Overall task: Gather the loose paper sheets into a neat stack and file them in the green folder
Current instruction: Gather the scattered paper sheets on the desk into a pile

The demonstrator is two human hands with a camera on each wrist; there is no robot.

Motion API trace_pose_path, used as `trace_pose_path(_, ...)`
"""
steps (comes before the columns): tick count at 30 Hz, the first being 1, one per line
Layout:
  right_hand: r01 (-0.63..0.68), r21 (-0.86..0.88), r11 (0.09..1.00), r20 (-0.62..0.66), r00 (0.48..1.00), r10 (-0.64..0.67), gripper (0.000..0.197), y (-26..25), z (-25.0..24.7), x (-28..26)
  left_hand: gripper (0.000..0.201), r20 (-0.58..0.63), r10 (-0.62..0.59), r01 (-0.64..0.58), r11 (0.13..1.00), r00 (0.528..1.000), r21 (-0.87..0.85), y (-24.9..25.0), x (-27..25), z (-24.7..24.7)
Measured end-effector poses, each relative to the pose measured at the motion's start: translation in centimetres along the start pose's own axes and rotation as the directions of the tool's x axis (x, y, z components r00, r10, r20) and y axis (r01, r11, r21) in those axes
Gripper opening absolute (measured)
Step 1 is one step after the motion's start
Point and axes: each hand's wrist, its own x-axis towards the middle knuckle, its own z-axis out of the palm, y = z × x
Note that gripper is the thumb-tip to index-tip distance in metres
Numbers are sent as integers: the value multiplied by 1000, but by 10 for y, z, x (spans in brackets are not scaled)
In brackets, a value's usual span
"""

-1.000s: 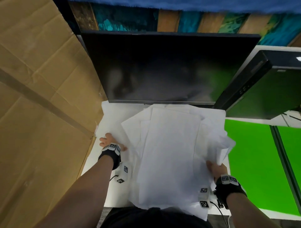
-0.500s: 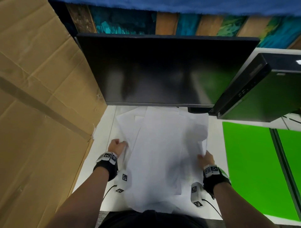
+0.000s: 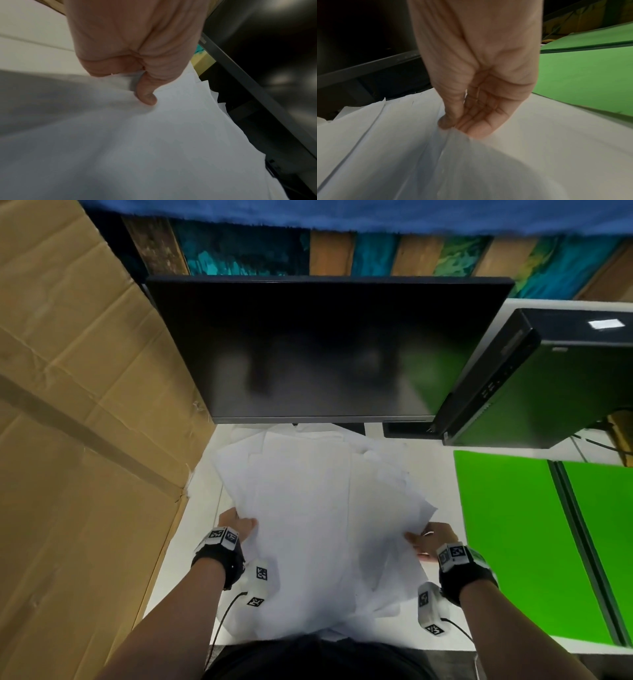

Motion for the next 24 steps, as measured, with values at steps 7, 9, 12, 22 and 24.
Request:
trace_pose_path(7,21,-595,804,61,998,20,68,4,-4,-21,35,-14,-28,28,999,1000,-16,-3,-6,2)
trace_pose_path(9,9,-486,874,5,1000,-8,51,-3,-9,-19,35,-10,-15,15,1000,1000,1,-4,-7,1)
trace_pose_path(12,46,-275,960,-268,956,-122,35,-13,-12,-12,32,-7,-3,3,1000,1000,14,-5,-8,0)
trace_pose_path(22,-20,-150,989,-200,980,-10,15,-4,-19,-9,29,-4,-4,4,1000,1000,-6,-8,-9,-1)
trace_pose_path(24,119,-52,992,-339,932,-130,28,-14,-19,-12,17,-3,0,0,1000,1000,10,-7,-13,1)
